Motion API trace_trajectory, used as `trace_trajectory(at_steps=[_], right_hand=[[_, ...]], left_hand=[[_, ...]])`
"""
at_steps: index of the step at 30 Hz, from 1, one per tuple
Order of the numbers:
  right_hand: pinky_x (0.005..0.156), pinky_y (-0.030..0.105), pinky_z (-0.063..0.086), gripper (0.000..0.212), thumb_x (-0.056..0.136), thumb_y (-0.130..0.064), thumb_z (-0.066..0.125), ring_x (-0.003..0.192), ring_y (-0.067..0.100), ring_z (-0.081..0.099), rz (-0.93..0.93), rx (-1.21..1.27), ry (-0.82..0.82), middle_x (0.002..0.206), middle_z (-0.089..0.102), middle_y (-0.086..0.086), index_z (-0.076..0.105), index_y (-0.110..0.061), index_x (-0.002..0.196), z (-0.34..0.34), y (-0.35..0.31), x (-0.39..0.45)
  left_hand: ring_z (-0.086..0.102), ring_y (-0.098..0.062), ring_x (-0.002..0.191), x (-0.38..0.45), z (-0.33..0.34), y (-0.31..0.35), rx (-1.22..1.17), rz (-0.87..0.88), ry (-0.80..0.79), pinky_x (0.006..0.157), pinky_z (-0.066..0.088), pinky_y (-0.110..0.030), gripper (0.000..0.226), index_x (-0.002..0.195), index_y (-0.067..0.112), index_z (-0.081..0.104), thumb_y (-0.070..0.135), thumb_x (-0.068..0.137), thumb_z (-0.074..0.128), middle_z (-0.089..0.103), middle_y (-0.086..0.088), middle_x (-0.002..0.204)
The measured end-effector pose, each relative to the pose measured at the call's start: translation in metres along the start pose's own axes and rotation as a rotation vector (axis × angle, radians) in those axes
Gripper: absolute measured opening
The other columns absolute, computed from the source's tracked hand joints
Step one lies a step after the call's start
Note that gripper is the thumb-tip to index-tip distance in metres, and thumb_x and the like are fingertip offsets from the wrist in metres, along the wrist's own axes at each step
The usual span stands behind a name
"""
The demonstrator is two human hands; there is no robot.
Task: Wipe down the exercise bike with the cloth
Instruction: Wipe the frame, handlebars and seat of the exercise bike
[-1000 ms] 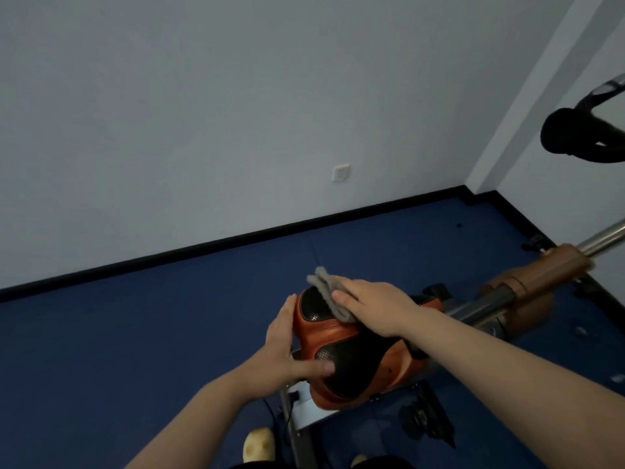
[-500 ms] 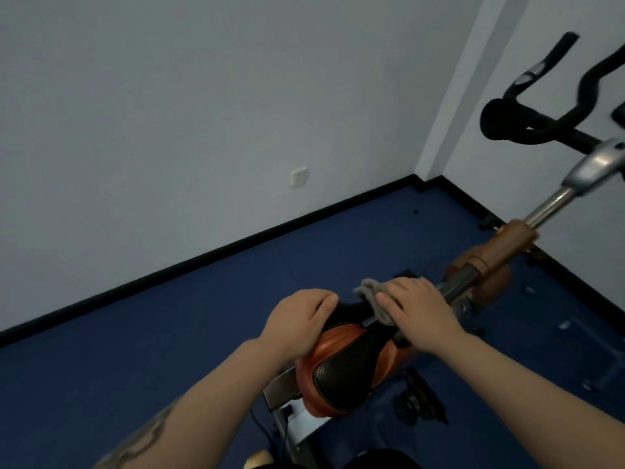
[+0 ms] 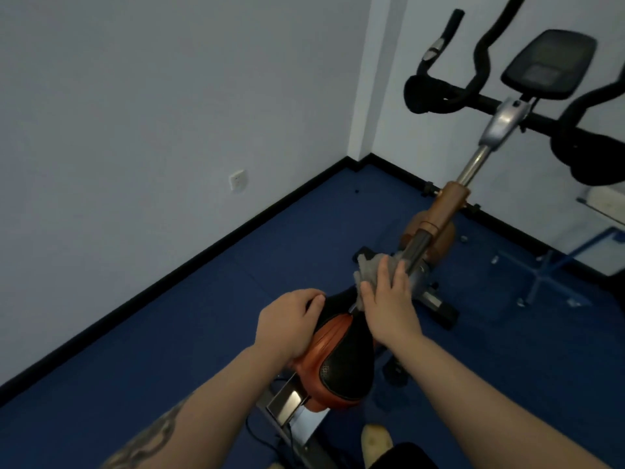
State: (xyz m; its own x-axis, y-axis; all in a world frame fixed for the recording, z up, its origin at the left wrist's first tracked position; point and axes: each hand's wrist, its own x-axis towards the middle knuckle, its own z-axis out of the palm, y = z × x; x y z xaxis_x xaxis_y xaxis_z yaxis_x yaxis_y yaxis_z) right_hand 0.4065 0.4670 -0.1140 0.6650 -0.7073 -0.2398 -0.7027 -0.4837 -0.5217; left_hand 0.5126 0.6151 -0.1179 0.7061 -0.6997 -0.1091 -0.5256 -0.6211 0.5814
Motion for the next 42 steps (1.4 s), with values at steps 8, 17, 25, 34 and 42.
trace_trajectory(at_steps=[8,17,25,34,42], right_hand=[[0.122,0.043,0.008,0.072,0.103,-0.049,0.027,0.150,0.026,-0.009,0.069,0.106,-0.059,0.155,-0.037,0.006,-0.021,-0.026,0.152,0.020,-0.011,-0.045],[0.120,0.033,0.007,0.069,0.101,-0.053,0.022,0.149,0.015,-0.012,0.044,0.210,-0.051,0.155,-0.035,-0.009,-0.037,-0.043,0.134,0.049,-0.016,-0.114],[0.118,0.039,0.026,0.076,0.099,-0.044,0.048,0.142,0.013,0.028,0.125,0.728,0.023,0.161,0.019,-0.008,-0.005,-0.042,0.153,0.035,-0.014,-0.098],[0.118,0.035,0.024,0.087,0.097,-0.030,0.058,0.140,0.016,0.031,0.139,0.799,-0.073,0.160,0.021,0.001,-0.006,-0.030,0.155,0.020,-0.012,-0.081],[0.118,0.039,0.022,0.075,0.102,-0.044,0.035,0.147,0.021,0.011,0.131,0.341,0.071,0.163,-0.007,-0.005,-0.024,-0.036,0.148,0.050,-0.028,-0.110]], left_hand=[[0.059,-0.003,0.099,0.004,0.003,-0.003,-0.034,0.027,0.028,0.073,0.039,-0.025,0.033,0.116,0.039,0.064,0.044,0.102,0.035,0.066,0.017,0.113],[0.055,0.006,0.083,-0.001,0.005,-0.009,-0.194,0.002,0.099,0.068,0.043,-0.022,0.023,0.110,0.040,0.066,0.035,0.098,0.047,0.065,0.023,0.101],[0.058,0.010,0.072,-0.001,0.003,-0.002,-0.481,-0.231,0.182,0.057,0.037,-0.017,0.023,0.094,0.030,0.072,0.021,0.094,0.051,0.067,0.016,0.090],[0.060,0.007,0.071,0.004,-0.002,0.002,-0.437,-0.175,0.124,0.053,0.038,-0.012,0.027,0.090,0.032,0.071,0.019,0.094,0.047,0.066,0.017,0.085],[0.059,-0.001,0.077,0.001,-0.002,-0.003,-0.385,-0.087,0.120,0.061,0.046,-0.025,0.028,0.092,0.032,0.067,0.017,0.095,0.044,0.065,0.015,0.087]])
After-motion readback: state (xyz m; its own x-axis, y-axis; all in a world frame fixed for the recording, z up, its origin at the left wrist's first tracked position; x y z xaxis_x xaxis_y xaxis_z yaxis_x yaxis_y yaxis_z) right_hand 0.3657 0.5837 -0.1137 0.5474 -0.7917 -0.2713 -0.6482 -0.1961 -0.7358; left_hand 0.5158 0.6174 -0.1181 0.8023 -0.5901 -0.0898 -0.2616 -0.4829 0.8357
